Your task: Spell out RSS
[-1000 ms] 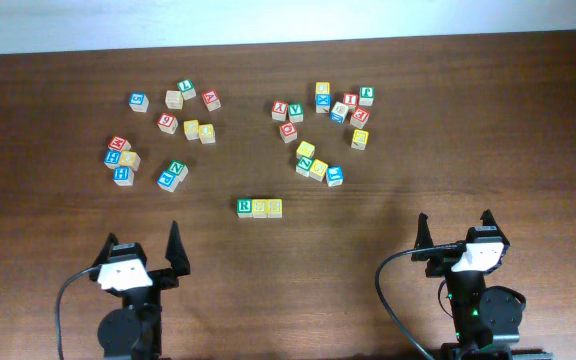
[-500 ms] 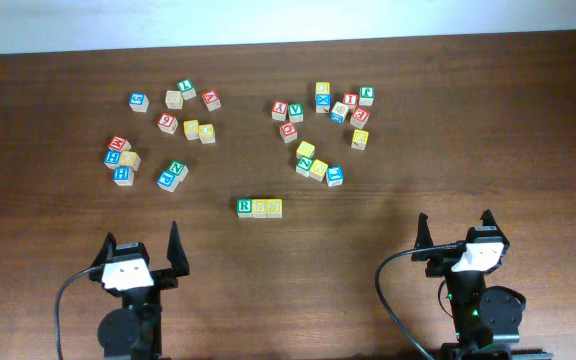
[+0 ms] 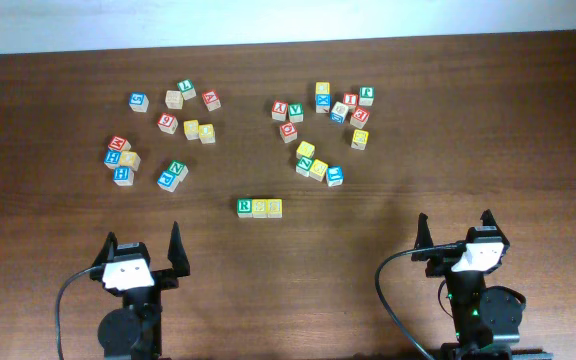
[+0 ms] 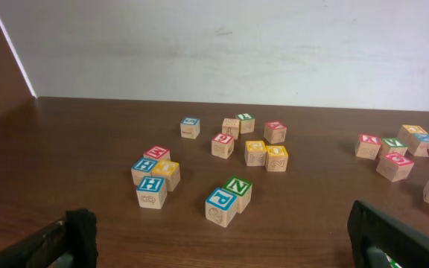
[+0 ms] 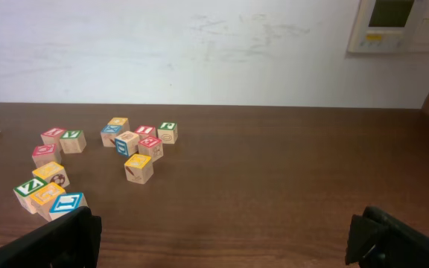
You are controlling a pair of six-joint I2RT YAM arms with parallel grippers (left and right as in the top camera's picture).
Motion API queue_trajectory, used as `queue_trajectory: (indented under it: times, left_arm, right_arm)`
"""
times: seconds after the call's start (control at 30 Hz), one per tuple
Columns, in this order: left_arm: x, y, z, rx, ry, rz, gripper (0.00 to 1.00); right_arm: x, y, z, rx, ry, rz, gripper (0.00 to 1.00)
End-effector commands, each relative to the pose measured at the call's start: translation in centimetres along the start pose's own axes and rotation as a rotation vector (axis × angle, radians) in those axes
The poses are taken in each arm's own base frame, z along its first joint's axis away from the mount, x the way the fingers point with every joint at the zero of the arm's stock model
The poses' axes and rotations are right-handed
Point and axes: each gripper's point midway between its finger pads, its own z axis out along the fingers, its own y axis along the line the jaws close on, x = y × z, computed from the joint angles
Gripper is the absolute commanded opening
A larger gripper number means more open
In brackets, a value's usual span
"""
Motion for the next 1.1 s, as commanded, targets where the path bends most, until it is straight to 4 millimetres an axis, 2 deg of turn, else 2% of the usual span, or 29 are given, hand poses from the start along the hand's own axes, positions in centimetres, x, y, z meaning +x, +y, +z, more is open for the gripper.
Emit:
queue_trajectory:
  times: [0.0,1.07]
  left_arm:
    - [0.10,0.14,-0.05,-0.008,0.002,0.004,0.99]
    - [0.02,-0.12,-0.05,0.008,-0.001,0.019,0.99]
  right_arm:
    - [0.18,0.22,-0.01,-0.011,0.002,-0.006,0.98]
    - [0.19,0.22,-0.01,-0.011,0.002,-0.007,0.98]
